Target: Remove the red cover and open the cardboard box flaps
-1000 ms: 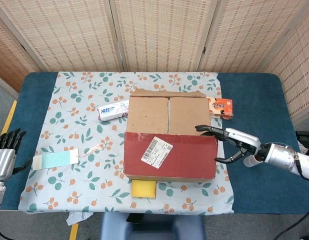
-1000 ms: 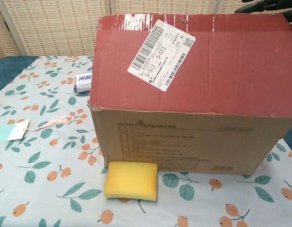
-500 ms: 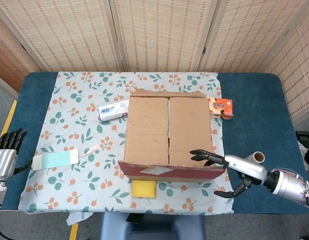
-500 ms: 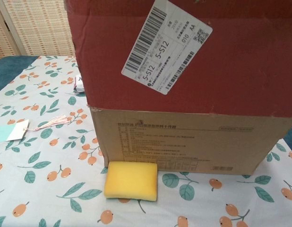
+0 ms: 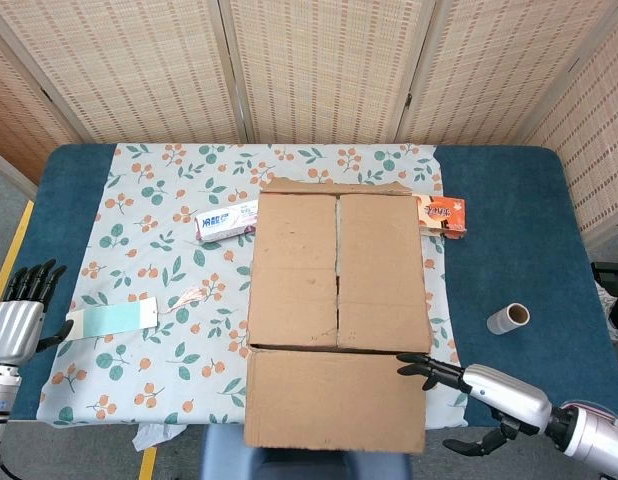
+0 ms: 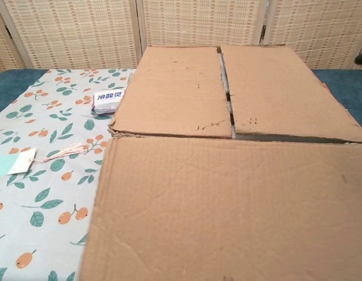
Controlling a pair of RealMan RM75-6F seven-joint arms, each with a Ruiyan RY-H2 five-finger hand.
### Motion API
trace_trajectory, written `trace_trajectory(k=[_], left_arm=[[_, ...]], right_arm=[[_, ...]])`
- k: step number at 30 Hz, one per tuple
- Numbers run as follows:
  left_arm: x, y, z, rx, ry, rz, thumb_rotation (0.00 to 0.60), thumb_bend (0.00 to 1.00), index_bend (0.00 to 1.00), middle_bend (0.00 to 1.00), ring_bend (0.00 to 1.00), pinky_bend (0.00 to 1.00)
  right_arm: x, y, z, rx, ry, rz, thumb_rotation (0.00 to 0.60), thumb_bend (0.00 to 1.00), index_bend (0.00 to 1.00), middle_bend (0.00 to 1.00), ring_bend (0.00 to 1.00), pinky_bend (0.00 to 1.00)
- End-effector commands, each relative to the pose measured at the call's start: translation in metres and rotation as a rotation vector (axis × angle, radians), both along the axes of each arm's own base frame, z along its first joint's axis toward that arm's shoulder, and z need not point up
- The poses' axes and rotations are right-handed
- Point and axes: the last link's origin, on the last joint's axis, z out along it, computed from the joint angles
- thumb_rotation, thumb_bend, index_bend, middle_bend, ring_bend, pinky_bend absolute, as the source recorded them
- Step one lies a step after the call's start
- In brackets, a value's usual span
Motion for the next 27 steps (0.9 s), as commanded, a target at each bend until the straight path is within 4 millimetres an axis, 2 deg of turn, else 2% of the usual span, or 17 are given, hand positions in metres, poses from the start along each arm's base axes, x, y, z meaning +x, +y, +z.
trace_trajectory(k=[1, 4, 10, 18, 23, 27], left_arm=[[0.000, 0.000, -0.001, -0.005, 0.001, 0.000, 0.600, 0.36, 0.00, 0.06, 0.02, 0.00], [0.000, 0.001, -0.002, -0.009, 0.002, 0.003, 0.600, 0.36, 0.00, 0.06, 0.02, 0.00], [-0.002, 0.001, 0.000, -0.005, -0.012, 0.016, 0.600, 0.36, 0.00, 0.06, 0.02, 0.00], [-0.001, 0.000, 0.003, 0.005, -0.029, 0.035, 0.600, 0.36, 0.00, 0.06, 0.02, 0.00], [-0.003, 0.000, 0.005, 0.005, -0.031, 0.047, 0.600, 0.36, 0.00, 0.06, 0.02, 0.00], [-0.003, -0.001, 0.006, 0.003, -0.034, 0.052, 0.600, 0.36, 0.00, 0.06, 0.02, 0.00]], right_arm=[[-0.002, -0.001, 0.005, -0.059, 0.000, 0.002, 0.600, 0.38, 0.07, 0.00, 0.09, 0.24], [0.000, -0.018, 0.006, -0.167, 0.050, 0.024, 0.600, 0.38, 0.07, 0.00, 0.09, 0.23], [0.016, -0.068, -0.008, -0.407, 0.197, 0.106, 0.600, 0.38, 0.07, 0.00, 0.09, 0.21], [0.048, -0.130, -0.041, -0.599, 0.415, 0.237, 0.600, 0.38, 0.20, 0.00, 0.05, 0.07], [0.065, -0.153, -0.062, -0.671, 0.553, 0.359, 0.600, 0.38, 0.27, 0.00, 0.02, 0.01], [0.076, -0.165, -0.077, -0.691, 0.622, 0.419, 0.599, 0.38, 0.32, 0.00, 0.00, 0.00]])
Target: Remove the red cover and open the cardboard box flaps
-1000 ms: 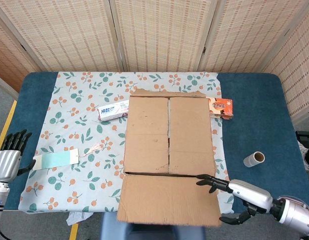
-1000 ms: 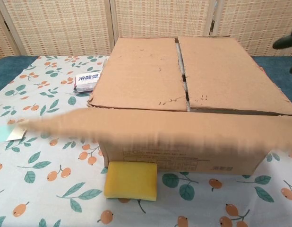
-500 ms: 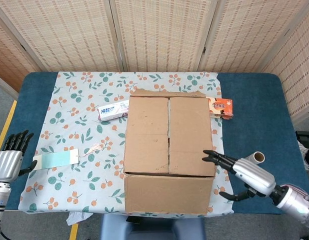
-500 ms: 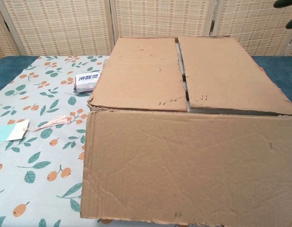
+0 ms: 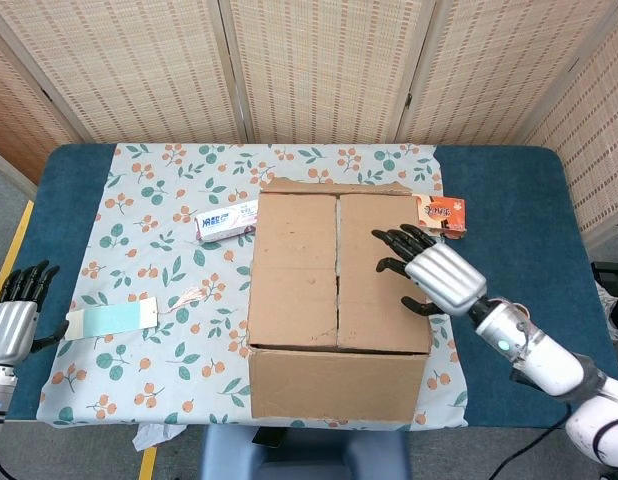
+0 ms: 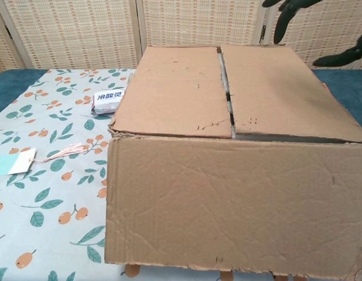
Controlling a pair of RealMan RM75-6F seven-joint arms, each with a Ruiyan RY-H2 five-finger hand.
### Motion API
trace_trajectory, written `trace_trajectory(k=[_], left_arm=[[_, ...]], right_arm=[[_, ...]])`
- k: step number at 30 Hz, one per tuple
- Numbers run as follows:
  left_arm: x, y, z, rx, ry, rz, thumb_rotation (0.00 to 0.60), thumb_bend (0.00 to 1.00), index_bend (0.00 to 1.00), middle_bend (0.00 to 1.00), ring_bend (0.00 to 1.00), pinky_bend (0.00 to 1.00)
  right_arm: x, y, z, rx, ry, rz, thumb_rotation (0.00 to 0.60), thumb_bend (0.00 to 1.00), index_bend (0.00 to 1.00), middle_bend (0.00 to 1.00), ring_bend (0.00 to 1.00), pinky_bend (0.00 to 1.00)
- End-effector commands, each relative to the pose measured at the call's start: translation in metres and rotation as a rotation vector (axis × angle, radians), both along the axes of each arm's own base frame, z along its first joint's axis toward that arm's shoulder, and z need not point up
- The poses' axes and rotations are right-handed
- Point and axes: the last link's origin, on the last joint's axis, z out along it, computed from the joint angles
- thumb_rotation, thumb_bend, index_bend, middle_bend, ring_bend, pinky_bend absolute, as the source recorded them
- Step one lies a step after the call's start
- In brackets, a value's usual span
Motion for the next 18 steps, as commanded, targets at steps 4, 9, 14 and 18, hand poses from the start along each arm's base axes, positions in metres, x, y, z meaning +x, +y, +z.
trace_trajectory(k=[4, 9, 14, 18], left_arm=[[0.000, -0.001, 0.001, -0.008, -0.003, 0.005, 0.600, 0.36, 0.00, 0.06, 0.02, 0.00], [-0.002, 0.000, 0.004, -0.023, -0.025, 0.028, 0.600, 0.36, 0.00, 0.05, 0.00, 0.00], [-0.004, 0.000, 0.007, -0.027, -0.040, 0.033, 0.600, 0.36, 0.00, 0.04, 0.00, 0.00], [-0.005, 0.000, 0.010, -0.022, -0.053, 0.034, 0.600, 0.36, 0.00, 0.04, 0.00, 0.00]], right_arm=[[0.032, -0.032, -0.036, -0.003, 0.101, 0.047, 0.567, 0.38, 0.33, 0.00, 0.00, 0.00], [0.044, -0.046, -0.051, 0.027, 0.096, 0.033, 0.476, 0.38, 0.35, 0.00, 0.00, 0.00], [0.054, -0.059, -0.060, 0.044, 0.115, 0.031, 0.410, 0.40, 0.37, 0.00, 0.00, 0.00], [0.058, -0.064, -0.065, 0.052, 0.126, 0.038, 0.344, 0.48, 0.41, 0.00, 0.00, 0.00]])
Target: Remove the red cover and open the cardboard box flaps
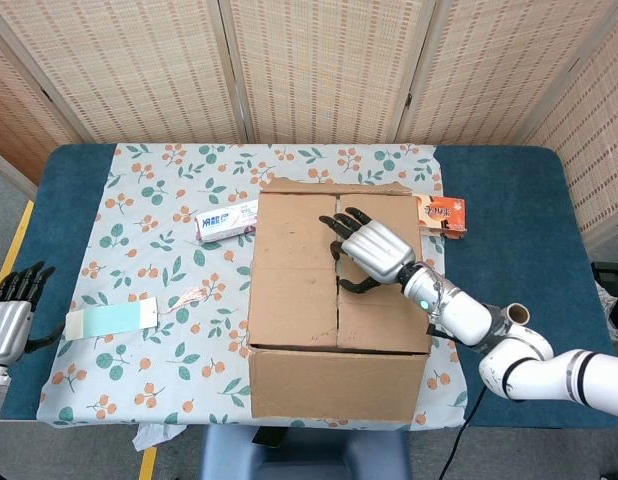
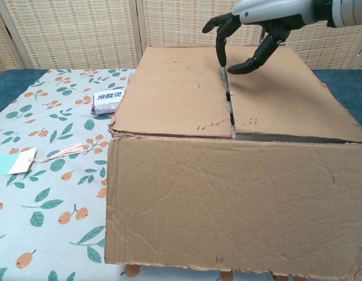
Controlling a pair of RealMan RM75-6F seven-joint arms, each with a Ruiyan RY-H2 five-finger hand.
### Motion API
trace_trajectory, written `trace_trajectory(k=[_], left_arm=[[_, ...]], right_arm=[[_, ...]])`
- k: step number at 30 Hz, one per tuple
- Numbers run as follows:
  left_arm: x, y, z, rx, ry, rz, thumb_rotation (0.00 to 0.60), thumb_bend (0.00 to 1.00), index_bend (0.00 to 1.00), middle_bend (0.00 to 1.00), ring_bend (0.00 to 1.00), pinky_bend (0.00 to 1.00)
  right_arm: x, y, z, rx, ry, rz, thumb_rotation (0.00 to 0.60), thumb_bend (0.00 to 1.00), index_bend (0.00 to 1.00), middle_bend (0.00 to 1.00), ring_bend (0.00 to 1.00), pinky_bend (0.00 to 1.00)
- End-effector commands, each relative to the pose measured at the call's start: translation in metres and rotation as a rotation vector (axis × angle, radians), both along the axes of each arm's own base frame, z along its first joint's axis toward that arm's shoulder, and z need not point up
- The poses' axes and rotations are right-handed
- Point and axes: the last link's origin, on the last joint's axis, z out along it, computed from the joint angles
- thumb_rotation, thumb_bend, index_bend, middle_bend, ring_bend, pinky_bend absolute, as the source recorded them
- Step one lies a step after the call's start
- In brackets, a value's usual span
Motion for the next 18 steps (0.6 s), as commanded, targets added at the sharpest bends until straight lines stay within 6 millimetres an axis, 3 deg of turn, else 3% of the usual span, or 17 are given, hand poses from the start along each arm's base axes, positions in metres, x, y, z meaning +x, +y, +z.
trace_trajectory(k=[1, 5, 12, 18], left_arm=[[-0.0008, 0.0001, 0.0023, 0.004, -0.006, 0.001, 0.600, 0.36, 0.00, 0.04, 0.00, 0.00], [-0.0015, 0.0000, 0.0035, 0.007, -0.010, -0.001, 0.600, 0.36, 0.00, 0.04, 0.00, 0.00], [-0.0018, 0.0003, 0.0022, 0.011, -0.004, -0.001, 0.600, 0.36, 0.00, 0.04, 0.00, 0.00], [-0.0020, 0.0005, 0.0020, 0.014, -0.002, 0.001, 0.600, 0.36, 0.00, 0.04, 0.00, 0.00]], right_arm=[[0.0025, -0.0026, -0.0037, 0.007, 0.009, 0.004, 0.335, 0.50, 0.41, 0.00, 0.00, 0.00], [0.0047, -0.0035, -0.0057, 0.007, 0.029, 0.025, 0.287, 0.57, 0.41, 0.00, 0.00, 0.00], [0.0053, -0.0012, -0.0019, -0.005, 0.039, 0.046, 0.286, 0.66, 0.41, 0.00, 0.00, 0.00], [0.0059, -0.0036, -0.0071, 0.001, 0.074, 0.062, 0.288, 0.69, 0.41, 0.00, 0.00, 0.00]])
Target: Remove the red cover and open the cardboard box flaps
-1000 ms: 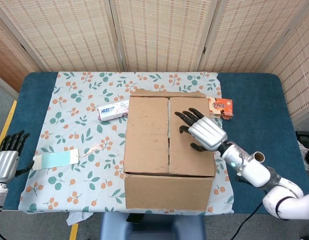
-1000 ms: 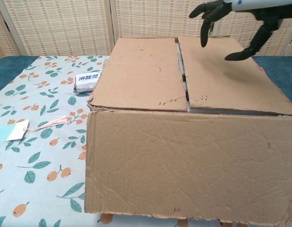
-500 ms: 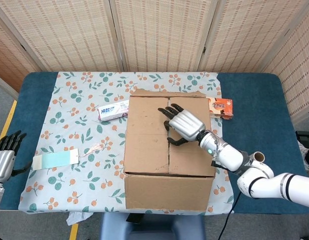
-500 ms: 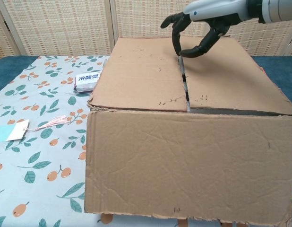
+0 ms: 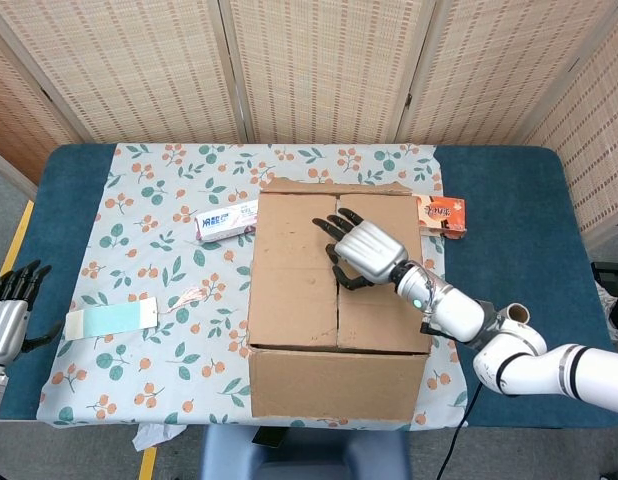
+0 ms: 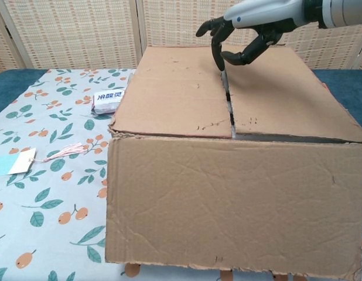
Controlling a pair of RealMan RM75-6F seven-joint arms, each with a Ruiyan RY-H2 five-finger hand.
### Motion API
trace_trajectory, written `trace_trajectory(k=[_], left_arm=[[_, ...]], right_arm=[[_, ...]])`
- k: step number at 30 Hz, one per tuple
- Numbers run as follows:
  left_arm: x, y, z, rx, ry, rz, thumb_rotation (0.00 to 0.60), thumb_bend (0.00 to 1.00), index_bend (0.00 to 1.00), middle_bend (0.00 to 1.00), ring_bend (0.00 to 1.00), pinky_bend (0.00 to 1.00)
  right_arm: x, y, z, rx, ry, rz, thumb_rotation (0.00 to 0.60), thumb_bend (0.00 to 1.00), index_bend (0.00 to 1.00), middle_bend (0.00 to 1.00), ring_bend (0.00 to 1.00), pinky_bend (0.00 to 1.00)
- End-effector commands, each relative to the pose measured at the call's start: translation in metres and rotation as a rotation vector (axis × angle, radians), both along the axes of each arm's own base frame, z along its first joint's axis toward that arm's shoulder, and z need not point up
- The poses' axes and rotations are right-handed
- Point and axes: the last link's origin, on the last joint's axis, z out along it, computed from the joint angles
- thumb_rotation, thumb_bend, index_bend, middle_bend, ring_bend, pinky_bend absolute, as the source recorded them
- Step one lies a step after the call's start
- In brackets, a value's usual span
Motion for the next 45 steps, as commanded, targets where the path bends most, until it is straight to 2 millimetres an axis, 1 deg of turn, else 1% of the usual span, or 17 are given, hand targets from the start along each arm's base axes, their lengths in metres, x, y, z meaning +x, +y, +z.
trace_trajectory(k=[1, 9, 13, 25, 29, 32, 38, 45], left_arm=[[0.000, 0.000, 0.001, 0.002, -0.003, 0.001, 0.600, 0.36, 0.00, 0.04, 0.00, 0.00], [-0.002, 0.001, 0.003, 0.006, -0.017, 0.004, 0.600, 0.36, 0.00, 0.04, 0.00, 0.00], [-0.003, 0.001, 0.005, 0.009, -0.021, 0.007, 0.600, 0.36, 0.00, 0.04, 0.00, 0.00], [-0.004, 0.001, 0.007, 0.010, -0.033, 0.007, 0.600, 0.37, 0.00, 0.04, 0.00, 0.00], [-0.005, 0.002, 0.007, 0.017, -0.035, 0.012, 0.600, 0.39, 0.00, 0.02, 0.00, 0.00], [-0.005, 0.002, 0.006, 0.018, -0.030, 0.010, 0.600, 0.40, 0.00, 0.01, 0.00, 0.00], [-0.004, 0.002, 0.006, 0.019, -0.021, 0.006, 0.600, 0.40, 0.00, 0.01, 0.00, 0.00], [-0.003, 0.003, 0.004, 0.024, -0.003, -0.004, 0.600, 0.40, 0.00, 0.01, 0.00, 0.00]], right_arm=[[0.001, -0.002, -0.004, 0.001, 0.012, 0.008, 0.286, 0.69, 0.41, 0.00, 0.00, 0.00], [0.008, -0.008, -0.013, 0.013, 0.019, 0.009, 0.283, 0.69, 0.41, 0.00, 0.00, 0.00], [0.008, -0.011, -0.015, 0.014, 0.040, 0.007, 0.283, 0.69, 0.42, 0.00, 0.00, 0.00], [-0.002, -0.013, -0.011, -0.002, 0.091, -0.018, 0.283, 0.70, 0.53, 0.02, 0.00, 0.00], [-0.005, -0.013, -0.006, -0.015, 0.089, -0.024, 0.284, 0.70, 0.58, 0.03, 0.00, 0.00], [-0.006, -0.011, 0.000, -0.029, 0.078, -0.021, 0.282, 0.70, 0.60, 0.04, 0.00, 0.00], [-0.006, -0.007, 0.017, -0.069, 0.044, -0.016, 0.283, 0.71, 0.60, 0.04, 0.00, 0.00], [-0.011, 0.008, 0.053, -0.146, -0.007, -0.011, 0.282, 0.72, 0.60, 0.04, 0.00, 0.00]])
